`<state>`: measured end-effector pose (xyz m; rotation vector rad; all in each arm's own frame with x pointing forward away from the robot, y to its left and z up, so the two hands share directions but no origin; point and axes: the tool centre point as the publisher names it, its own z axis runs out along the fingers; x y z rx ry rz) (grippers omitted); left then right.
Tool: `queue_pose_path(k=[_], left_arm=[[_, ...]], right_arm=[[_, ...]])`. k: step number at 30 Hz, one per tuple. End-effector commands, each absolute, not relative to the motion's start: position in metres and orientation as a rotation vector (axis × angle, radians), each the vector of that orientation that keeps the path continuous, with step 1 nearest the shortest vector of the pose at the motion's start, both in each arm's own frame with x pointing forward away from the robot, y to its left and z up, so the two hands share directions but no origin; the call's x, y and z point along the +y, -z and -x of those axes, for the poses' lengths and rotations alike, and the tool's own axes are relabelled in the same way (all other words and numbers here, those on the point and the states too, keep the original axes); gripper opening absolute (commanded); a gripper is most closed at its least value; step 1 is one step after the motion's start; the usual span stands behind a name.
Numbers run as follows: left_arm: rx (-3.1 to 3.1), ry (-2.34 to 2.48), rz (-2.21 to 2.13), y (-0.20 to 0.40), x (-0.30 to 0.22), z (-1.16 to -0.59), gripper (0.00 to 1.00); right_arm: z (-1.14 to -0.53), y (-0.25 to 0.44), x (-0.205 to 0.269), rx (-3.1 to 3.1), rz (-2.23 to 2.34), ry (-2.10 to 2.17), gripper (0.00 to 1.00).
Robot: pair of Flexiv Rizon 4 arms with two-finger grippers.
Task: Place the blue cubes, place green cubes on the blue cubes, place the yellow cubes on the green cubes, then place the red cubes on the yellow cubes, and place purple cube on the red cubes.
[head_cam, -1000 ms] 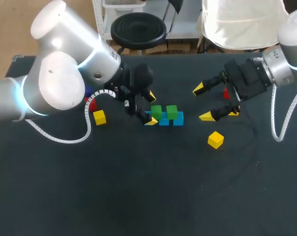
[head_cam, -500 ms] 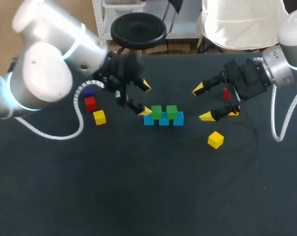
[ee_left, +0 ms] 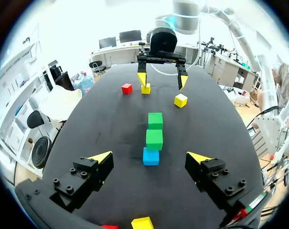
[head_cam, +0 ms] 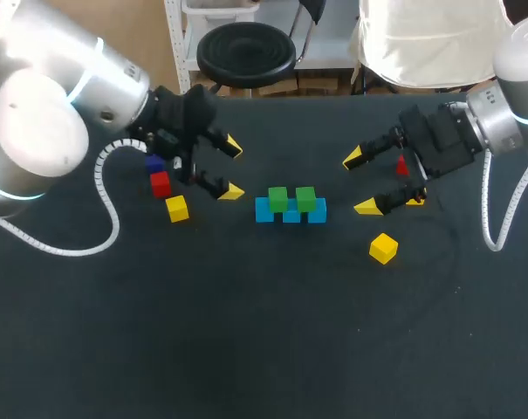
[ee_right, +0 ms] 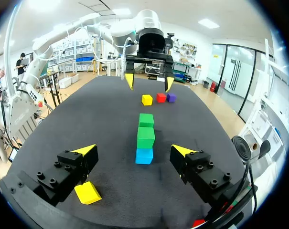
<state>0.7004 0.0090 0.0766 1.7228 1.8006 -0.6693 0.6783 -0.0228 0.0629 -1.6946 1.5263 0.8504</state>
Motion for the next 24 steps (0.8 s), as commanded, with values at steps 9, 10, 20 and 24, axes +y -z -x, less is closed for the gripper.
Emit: queue_pose_path(k=[9,10,20,24], left_arm=[[1.804,0.687,-1.699,-0.074,0.018,-0.693,1.0],[1.804,0.687,-1.699,-0.074,0.018,-0.693,1.0],[1.804,0.687,-1.699,-0.074,0.018,-0.693,1.0],[1.804,0.687,-1.699,-0.074,0.018,-0.693,1.0]], right_arm=[[-0.678,-0.063,-0.023,1.525,1.694,-0.85,1.0],[-0.678,-0.063,-0.023,1.525,1.694,-0.85,1.0],[-0.678,-0.063,-0.023,1.525,1.694,-0.85,1.0],[-0.669,-0.071,-0.034,1.531,1.705,-0.82,1.0]])
